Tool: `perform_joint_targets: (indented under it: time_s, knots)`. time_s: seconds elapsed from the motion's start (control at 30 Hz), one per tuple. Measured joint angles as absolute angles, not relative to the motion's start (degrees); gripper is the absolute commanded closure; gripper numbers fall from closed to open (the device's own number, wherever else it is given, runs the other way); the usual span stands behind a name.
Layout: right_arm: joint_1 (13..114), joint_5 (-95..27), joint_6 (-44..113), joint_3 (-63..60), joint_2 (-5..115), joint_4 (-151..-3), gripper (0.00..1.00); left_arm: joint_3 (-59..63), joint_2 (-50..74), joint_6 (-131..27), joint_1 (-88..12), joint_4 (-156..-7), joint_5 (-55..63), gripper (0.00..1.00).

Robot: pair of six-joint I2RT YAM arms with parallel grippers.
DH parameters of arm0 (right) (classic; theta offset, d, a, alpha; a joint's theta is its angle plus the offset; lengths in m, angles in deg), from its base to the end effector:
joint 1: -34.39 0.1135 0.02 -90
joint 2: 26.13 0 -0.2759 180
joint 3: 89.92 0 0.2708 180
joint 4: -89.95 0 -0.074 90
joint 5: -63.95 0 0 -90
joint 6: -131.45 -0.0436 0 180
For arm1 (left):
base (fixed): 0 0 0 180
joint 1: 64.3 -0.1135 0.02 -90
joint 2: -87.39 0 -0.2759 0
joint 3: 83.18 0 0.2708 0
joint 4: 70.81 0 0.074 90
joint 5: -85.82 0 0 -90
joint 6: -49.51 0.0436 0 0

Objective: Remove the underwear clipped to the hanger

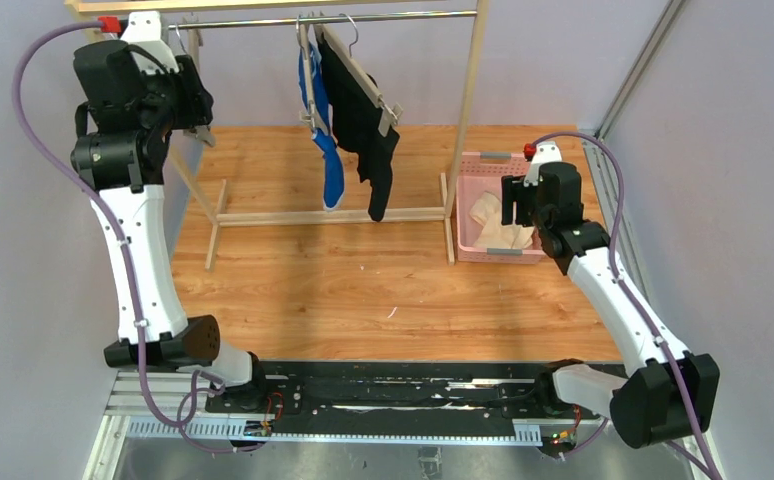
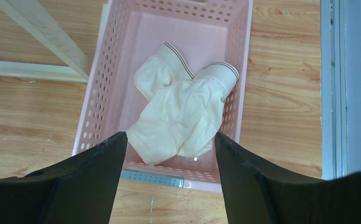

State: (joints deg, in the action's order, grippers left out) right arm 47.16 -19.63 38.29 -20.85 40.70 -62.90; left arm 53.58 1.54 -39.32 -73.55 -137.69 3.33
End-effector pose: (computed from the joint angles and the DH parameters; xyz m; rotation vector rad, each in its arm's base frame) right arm 0.2824 0.0590 0.3283 -0.0963 2.0009 0.0658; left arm 0.2807 0.0399 0.5666 -0.0389 1.8467 0.0057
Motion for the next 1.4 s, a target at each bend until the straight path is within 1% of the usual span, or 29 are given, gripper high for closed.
perform_joint_targets:
  time_s: [0.23,0.37,0.4,0.53,0.67,0.87,0.97,1.03,1.2,1.4]
  knots:
    - [49.02,-20.07,38.53,-20.32,36.65,-62.59,0.29,52.64,9.28,-39.48,-73.55,-137.43,0.51,0.47]
    - [51.27,-19.72,38.80,-20.13,34.88,-62.24,0.29,52.03,14.40,-40.07,-73.58,-137.19,0.42,0.49]
    - [51.86,-19.52,38.93,-20.06,34.47,-62.18,0.29,51.68,15.66,-40.35,-73.58,-137.12,0.82,0.50]
    - [53.65,-18.98,39.28,-19.56,32.89,-61.94,0.29,50.76,18.70,-41.88,-73.62,-137.01,5.34,0.59]
    - [55.86,-18.25,39.80,-19.30,31.23,-61.81,0.29,51.09,19.36,-43.15,-71.89,-136.27,10.48,0.59]
    - [59.60,-16.83,40.04,-18.77,28.91,-61.15,0.28,53.04,15.47,-43.34,-59.33,-136.23,8.51,0.55]
    - [61.39,-15.94,40.13,-18.66,28.22,-60.67,0.28,55.92,11.42,-43.28,-54.36,-136.23,6.17,0.46]
    - [62.42,-15.35,40.26,-18.60,28.06,-60.41,0.28,58.63,7.75,-43.37,-52.13,-136.25,4.71,0.46]
    - [65.21,-14.15,40.43,-18.62,28.06,-59.84,0.28,66.26,-1.08,-44.50,-49.73,-136.09,2.72,0.46]
    - [67.38,-12.57,40.76,-18.62,28.06,-59.73,0.28,67.51,-4.36,-46.05,-48.64,-135.09,1.84,0.46]
